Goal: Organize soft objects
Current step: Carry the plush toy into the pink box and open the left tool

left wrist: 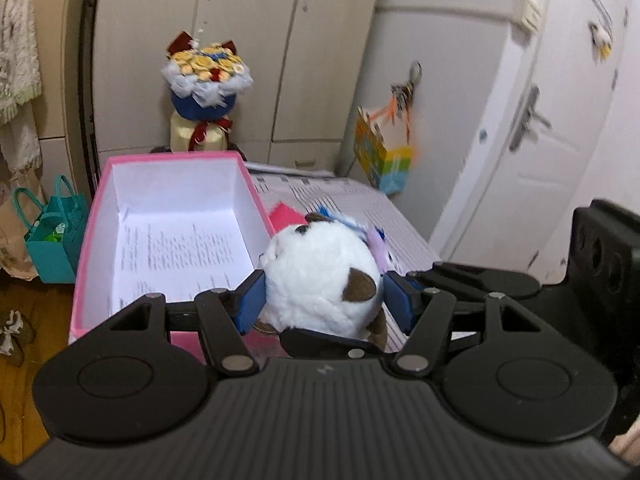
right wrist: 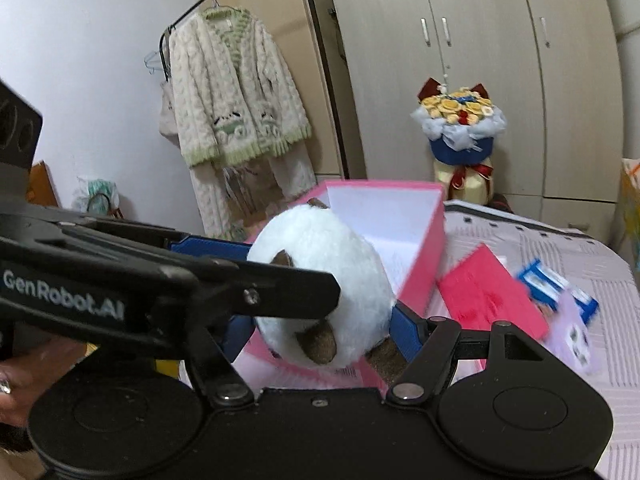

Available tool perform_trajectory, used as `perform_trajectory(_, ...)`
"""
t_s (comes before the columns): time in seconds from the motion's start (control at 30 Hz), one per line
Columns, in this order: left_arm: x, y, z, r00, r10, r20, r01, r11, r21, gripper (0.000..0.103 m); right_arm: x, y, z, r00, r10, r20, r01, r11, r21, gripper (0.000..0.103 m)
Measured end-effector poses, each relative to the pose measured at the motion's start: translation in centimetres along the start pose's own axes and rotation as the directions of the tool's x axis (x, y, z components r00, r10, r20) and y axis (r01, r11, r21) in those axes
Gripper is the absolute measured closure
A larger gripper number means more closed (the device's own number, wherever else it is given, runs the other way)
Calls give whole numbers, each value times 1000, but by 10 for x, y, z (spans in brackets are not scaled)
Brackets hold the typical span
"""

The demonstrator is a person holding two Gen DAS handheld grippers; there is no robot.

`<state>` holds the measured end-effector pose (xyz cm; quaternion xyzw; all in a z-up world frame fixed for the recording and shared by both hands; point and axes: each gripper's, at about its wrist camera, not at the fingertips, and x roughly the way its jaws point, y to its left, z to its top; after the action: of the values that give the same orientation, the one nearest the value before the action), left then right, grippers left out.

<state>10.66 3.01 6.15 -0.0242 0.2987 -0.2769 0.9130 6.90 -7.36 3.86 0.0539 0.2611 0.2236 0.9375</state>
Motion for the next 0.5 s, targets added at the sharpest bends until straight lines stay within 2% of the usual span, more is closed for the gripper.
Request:
perform_trajectory(0.17,23,31,33,999,40,2,-40,999,-2,41,43,-18,36,999,41,-24,-41,999,-19,27)
perform_trajectory(0.33,65,80,66,997,59,-48,-63,994,-87,41,102,-50,66,992,95,-80,-94,995,12,27)
perform_trajectory(0.5,109,126,83,991,91,-94,-106,979,-171,41,164,-75,90,969,172,-179,-166,985,50,27)
